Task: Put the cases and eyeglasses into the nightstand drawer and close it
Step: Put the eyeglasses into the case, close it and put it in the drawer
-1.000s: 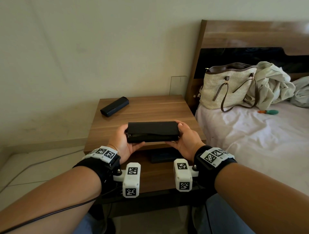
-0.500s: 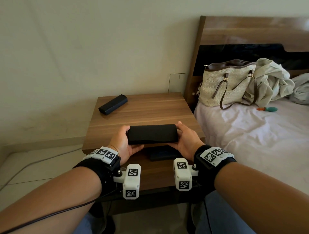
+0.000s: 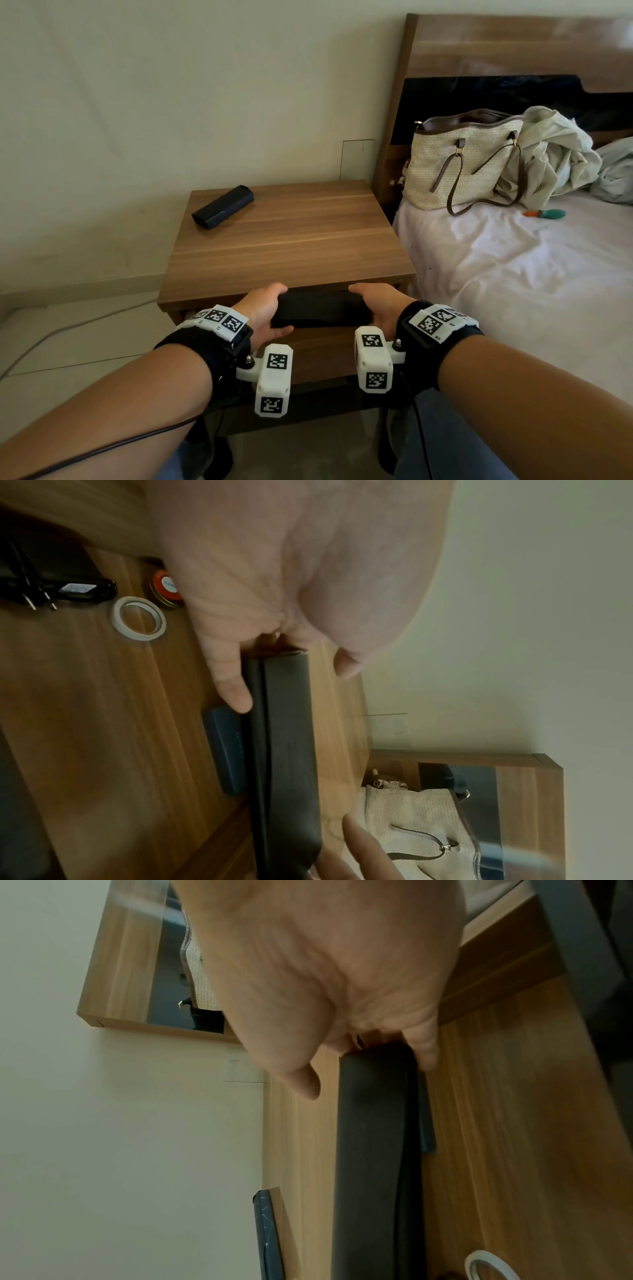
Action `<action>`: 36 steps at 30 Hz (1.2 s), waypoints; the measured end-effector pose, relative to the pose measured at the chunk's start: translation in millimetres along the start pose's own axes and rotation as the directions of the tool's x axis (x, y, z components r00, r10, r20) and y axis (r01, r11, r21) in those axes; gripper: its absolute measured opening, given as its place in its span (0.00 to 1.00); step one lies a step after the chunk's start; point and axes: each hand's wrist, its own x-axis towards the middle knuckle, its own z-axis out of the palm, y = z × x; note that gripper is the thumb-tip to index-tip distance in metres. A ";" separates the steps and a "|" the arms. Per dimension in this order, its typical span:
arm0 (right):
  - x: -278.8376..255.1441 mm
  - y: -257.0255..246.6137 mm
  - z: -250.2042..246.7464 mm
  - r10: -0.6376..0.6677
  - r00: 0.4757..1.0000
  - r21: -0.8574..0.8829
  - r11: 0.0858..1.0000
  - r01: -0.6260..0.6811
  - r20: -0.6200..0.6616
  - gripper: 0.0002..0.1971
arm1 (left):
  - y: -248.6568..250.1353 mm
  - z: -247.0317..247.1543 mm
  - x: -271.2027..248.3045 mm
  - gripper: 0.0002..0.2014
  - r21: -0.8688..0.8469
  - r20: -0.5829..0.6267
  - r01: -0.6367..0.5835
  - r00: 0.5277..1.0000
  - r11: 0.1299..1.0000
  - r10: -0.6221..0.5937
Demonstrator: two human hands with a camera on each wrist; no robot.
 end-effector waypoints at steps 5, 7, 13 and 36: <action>28.1 13.3 -6.9 -0.043 0.999 -0.167 0.985 0.042 -0.003 0.35 | -7.4 3.9 11.2 0.15 0.127 -0.018 0.054 0.998 0.990 -0.052; 42.5 19.1 -10.2 -0.046 0.999 -0.203 0.978 0.045 -0.004 0.35 | -9.2 5.5 16.0 0.15 0.166 -0.016 0.073 0.997 0.983 -0.071; 56.9 23.2 -10.8 0.000 1.000 -0.248 0.969 0.004 0.015 0.35 | -13.9 5.1 34.6 0.15 0.157 -0.001 0.160 0.987 0.975 -0.162; 136.5 26.4 -19.9 0.063 0.996 -0.633 0.769 -0.089 -0.062 0.24 | -45.0 19.8 140.9 0.20 0.282 0.019 0.349 0.929 0.894 -0.369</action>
